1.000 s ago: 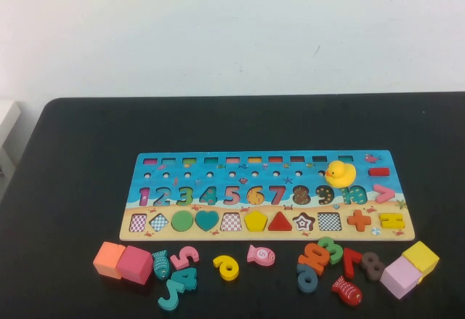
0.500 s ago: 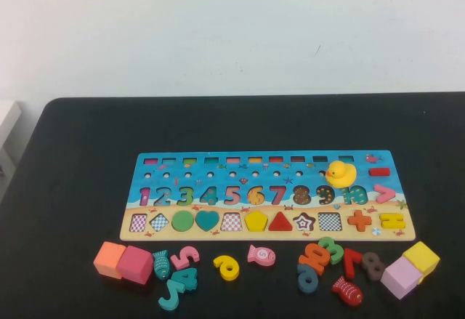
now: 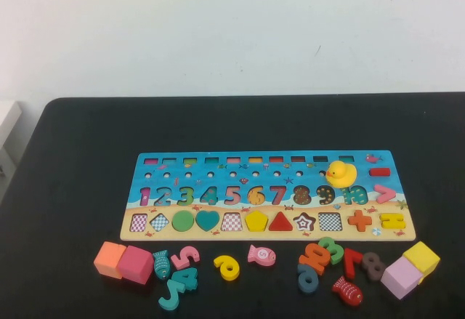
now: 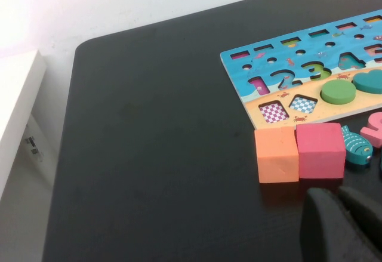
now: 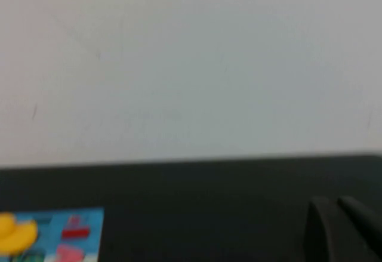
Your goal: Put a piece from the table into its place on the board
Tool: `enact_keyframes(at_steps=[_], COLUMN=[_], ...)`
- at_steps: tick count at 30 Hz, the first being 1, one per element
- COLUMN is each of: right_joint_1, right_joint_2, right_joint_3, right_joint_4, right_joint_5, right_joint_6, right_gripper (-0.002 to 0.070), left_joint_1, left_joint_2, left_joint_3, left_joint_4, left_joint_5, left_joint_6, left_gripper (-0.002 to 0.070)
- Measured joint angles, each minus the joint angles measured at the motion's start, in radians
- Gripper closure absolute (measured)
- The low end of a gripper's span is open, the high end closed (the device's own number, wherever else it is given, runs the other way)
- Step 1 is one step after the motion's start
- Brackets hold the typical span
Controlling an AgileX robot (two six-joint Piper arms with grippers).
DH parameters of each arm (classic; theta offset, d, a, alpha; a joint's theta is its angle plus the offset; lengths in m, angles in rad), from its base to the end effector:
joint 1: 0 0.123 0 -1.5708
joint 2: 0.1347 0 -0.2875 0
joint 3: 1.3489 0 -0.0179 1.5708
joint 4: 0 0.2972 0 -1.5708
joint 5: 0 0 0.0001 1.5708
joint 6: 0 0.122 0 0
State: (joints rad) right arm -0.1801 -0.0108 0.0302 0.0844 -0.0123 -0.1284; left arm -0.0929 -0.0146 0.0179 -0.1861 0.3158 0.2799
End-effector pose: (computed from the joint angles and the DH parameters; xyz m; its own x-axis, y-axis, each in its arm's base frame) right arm 0.1295 -0.0237 0.2062 0.0707 -0.0576 -0.9958 0.1834 0.9821 -0.0438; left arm 0.1267 -0.0189 0.1727 -0.2075 0.1222 -0.9706 0.1706 0.9815 0.0871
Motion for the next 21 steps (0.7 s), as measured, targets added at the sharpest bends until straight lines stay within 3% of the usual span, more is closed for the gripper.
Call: enact_keyframes(at_steps=[4,12,21], right_joint_1=[0.047,0.096,0.156], right_joint_2=[0.000,0.000,0.000], right_joint_3=[0.001,0.001,-0.007], right_joint_4=[-0.154,0.047,-0.151], right_joint_5=[0.114,0.322,0.368], right_joint_6=[0.219,0.067,0.278], right_gripper=[0.0657,0.0657,0.0657], left_joint_1=[0.000,0.000,0.000], left_joint_2=[0.000,0.000,0.000], left_joint_3=[0.000,0.000,0.000], left_joint_4=[0.000,0.000,0.000], left_joint_5=[0.000,0.000,0.001], left_joint_6=[0.000,0.000,0.000], left_gripper=[0.0676,0.0676,0.0676])
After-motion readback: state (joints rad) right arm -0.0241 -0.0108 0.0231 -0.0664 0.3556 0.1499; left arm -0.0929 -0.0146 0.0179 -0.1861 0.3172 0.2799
